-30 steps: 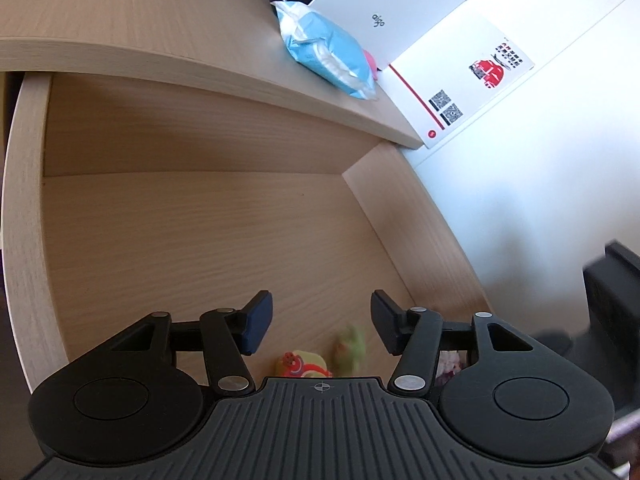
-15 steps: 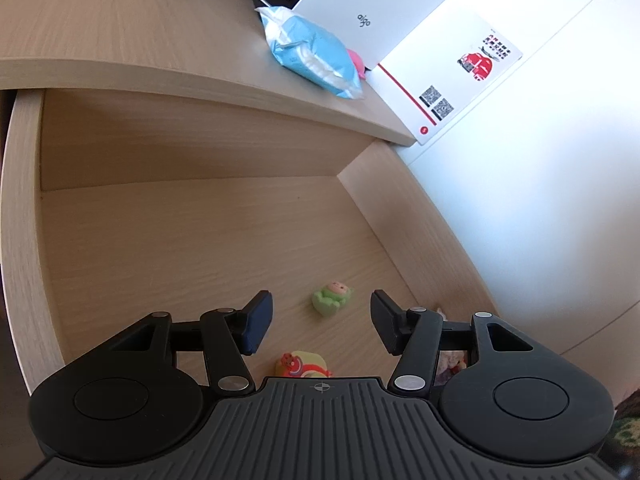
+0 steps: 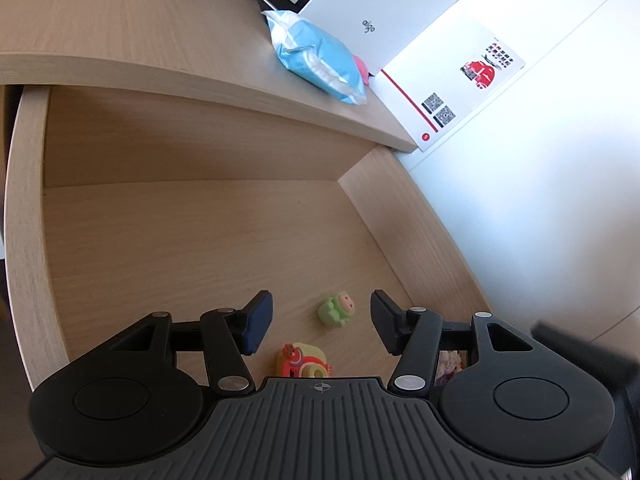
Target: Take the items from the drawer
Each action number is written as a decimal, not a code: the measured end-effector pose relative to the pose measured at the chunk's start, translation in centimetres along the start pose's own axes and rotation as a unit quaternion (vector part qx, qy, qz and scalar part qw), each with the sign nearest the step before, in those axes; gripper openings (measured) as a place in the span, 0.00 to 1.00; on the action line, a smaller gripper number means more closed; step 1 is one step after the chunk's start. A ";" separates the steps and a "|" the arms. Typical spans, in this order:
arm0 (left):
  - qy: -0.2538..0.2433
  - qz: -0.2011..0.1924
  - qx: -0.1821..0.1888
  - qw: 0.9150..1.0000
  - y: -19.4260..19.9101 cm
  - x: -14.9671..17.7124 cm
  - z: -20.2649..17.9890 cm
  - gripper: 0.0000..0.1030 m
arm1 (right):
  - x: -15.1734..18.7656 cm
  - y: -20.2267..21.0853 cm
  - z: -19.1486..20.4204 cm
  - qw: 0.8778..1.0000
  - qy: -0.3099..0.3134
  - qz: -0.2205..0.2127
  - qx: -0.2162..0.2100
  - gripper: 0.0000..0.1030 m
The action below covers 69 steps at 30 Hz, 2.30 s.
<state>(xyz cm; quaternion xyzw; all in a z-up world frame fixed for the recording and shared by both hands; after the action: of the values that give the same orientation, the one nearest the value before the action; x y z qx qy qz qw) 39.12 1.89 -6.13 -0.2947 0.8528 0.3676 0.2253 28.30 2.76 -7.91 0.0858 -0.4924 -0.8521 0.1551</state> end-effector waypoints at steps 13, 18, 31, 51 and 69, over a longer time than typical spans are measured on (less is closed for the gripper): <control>-0.002 0.017 -0.014 1.000 -0.4 0.3 0.1 0.57 | 1.9 -2.0 3.4 0.998 0.053 0.025 -0.027 0.21; 0.000 0.016 -0.018 1.000 -0.4 0.2 0.1 0.57 | 1.1 -0.7 3.4 0.997 0.081 -0.014 0.003 0.09; 0.002 0.028 -0.020 0.999 -0.5 0.4 0.3 0.57 | -3.3 9.6 -7.3 0.976 -0.001 -0.144 0.161 0.12; 0.005 0.030 -0.015 0.999 -0.4 0.5 0.3 0.55 | -2.3 10.9 -20.5 0.924 0.004 -0.135 0.358 0.19; 0.004 0.044 -0.018 0.999 -0.7 0.6 0.3 0.53 | 5.0 1.9 -0.9 0.992 0.124 -0.013 0.009 0.41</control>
<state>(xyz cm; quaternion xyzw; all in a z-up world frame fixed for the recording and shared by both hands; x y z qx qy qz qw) 39.20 1.50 -7.00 -0.2621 0.8590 0.3917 0.2000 24.19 -0.63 -6.65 0.1986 -0.4762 -0.8322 0.2031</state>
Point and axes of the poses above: each gripper's, at about its wrist camera, not at the fingertips, and y roughly against the way its jaws point, z to its left, x to its underside, the point moved 10 cm from there along -y, roughly the way its jaws point, and after that the axes turned 6 degrees about -z, right-handed, at the moved point
